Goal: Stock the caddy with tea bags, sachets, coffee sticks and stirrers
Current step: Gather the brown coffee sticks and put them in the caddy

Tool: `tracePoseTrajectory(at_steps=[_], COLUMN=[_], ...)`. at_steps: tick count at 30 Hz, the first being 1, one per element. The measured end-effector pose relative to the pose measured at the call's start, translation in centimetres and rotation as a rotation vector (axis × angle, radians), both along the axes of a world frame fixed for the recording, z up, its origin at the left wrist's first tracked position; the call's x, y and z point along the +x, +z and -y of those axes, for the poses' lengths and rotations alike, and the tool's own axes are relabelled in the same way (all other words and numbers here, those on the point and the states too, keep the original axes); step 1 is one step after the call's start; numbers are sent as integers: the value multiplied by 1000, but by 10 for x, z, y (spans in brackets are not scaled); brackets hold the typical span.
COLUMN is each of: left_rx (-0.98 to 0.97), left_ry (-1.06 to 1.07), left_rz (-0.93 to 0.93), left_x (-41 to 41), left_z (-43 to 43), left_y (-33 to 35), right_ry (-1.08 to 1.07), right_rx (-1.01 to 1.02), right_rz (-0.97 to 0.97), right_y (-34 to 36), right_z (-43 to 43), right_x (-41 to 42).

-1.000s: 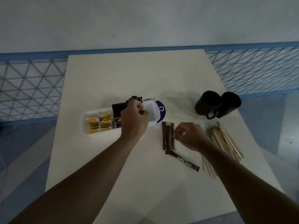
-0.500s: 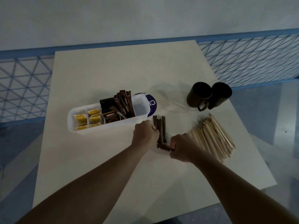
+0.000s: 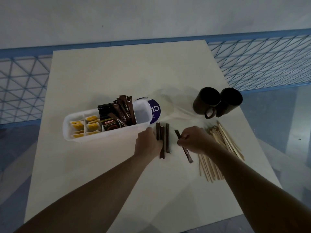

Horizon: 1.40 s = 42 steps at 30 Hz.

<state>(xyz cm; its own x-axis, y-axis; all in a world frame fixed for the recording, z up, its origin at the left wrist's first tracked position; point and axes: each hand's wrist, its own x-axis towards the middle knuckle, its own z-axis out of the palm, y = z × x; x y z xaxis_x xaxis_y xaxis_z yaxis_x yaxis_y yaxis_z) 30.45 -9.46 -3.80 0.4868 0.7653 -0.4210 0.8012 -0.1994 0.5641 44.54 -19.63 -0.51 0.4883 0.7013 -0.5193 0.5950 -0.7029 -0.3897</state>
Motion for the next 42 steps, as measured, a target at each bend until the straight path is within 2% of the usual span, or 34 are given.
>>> tracePoseTrajectory(at_steps=[8,15,22,28,34,36,42], left_rx=[59,90,81,25,-50,-77,-59], left_ry=[54,26,-62,-77,-132,-147,-127], left_rz=[46,12,-94,-28,-25,12,165], left_x=[11,12,9,1,-1,-3,-13], left_z=[6,8,3,4,-3,-7,-29], left_y=[-4,-5,-8,-2,18,28,66], right_ry=[-193,-266,-219,-168,-149,-136,-353], right_rx=[95,62,13,-7,-27,17,240], right_rz=[-3,-20,32,58,-50,-79,-214], right_y=[-18,-36,-33,-28,-10,-4,13], right_z=[-29,-41,-42,-37,-37,-39,-55], right_x=[-5,-19,-26,-27,-20,-19,-13])
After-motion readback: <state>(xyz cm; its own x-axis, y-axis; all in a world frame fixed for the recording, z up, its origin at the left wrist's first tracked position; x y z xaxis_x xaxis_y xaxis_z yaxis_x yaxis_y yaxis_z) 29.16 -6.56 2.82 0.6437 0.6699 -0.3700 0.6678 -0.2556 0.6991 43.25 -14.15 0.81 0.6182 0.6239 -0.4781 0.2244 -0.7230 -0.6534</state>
